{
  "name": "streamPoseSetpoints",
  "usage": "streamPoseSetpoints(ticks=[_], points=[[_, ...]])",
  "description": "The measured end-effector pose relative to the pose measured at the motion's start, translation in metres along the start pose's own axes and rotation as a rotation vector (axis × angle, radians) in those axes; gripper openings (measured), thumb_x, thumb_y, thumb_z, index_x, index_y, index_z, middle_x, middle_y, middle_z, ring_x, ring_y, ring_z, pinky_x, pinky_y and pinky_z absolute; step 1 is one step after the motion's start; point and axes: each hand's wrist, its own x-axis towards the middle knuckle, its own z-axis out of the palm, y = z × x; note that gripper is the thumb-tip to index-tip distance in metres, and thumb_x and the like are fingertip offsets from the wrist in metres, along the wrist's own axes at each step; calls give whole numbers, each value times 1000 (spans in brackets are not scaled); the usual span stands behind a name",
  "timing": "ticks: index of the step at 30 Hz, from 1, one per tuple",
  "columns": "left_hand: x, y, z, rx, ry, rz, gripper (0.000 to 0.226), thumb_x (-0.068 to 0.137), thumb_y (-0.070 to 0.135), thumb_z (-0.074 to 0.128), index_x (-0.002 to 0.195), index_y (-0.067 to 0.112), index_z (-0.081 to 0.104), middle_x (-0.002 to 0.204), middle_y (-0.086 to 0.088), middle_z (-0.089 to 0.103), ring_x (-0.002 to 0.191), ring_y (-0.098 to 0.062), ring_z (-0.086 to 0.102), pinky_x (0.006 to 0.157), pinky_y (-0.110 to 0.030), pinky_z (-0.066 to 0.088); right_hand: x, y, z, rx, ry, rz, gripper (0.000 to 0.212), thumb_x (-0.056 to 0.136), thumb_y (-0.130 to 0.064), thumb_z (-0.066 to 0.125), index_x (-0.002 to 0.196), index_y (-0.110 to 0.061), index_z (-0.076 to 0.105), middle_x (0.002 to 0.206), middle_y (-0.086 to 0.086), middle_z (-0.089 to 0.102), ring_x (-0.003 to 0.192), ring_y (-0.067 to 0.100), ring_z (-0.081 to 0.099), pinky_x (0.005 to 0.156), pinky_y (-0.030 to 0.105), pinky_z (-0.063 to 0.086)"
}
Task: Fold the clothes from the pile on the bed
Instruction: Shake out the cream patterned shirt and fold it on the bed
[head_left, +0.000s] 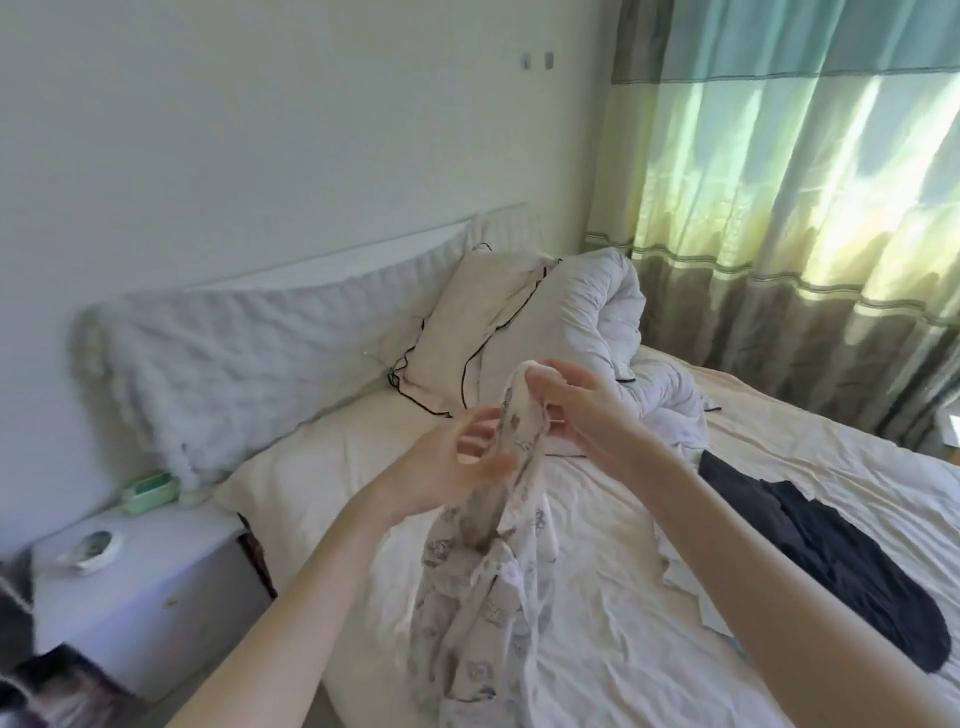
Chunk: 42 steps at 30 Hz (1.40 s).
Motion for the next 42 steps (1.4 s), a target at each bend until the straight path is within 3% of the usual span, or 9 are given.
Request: streamPoseSetpoints(ticks=[5,16,20,25,31,34,37,39,42], points=[[-15,-26,-26,92,262,-25,15,87,29,65,100,23,62,94,7,65,79,-6,61,73,-17,47,23,-15,29,80,-108,-14,15,95,-16,55,83,-12,64,60,-6,60,51,5,56,50,18,47],[-5,-95,-19,140,328,-205,38,86,39,65,121,26,55,108,3,54,88,-14,58,76,-21,44,37,-33,29,345,-367,-39,59,100,-11,30,54,-21,67,54,-6,60,50,7,59,50,17,48],[12,-91,-18,190,421,-155,19,95,22,53,77,18,55,73,3,58,70,-20,57,58,-10,40,33,-29,14,362,-201,-6,35,99,-11,36,79,-9,64,65,3,64,60,14,63,56,24,53],[21,-71,-45,-642,469,-310,22,96,-1,37,87,8,55,73,-9,53,56,-12,56,50,-25,52,35,2,-16,278,195,128,14,95,-22,53,99,-9,58,91,10,67,80,19,65,69,35,55],[24,-25,-67,-568,138,-304,26,98,-1,31,108,5,55,96,-16,56,87,-26,54,68,-35,43,24,69,-16,-505,236,79,72,75,-48,71,135,-25,39,131,5,45,112,15,47,94,33,42],[25,-4,-63,-374,114,-284,21,98,5,35,90,12,54,82,-9,56,72,-20,55,62,-30,44,17,78,7,-849,128,-177,89,69,-68,61,145,-36,28,135,-2,34,123,15,31,102,36,28],[28,7,-59,-151,127,-223,21,97,13,38,83,17,52,81,-10,46,71,-20,44,59,-29,34,16,73,37,-938,129,-518,48,77,-44,72,115,-15,63,116,5,56,105,25,51,87,41,42],[29,7,-57,-34,150,-171,21,97,18,40,81,20,54,82,-9,47,75,-20,43,66,-32,33,19,70,52,-938,187,-589,21,80,-22,74,82,-6,61,84,3,55,74,20,50,64,32,40],[22,2,-62,52,193,-92,15,94,20,46,84,18,57,80,-3,51,74,-16,45,69,-28,34,24,72,50,-940,222,-457,19,91,-14,59,74,-10,51,68,-1,47,60,23,43,57,31,31]])
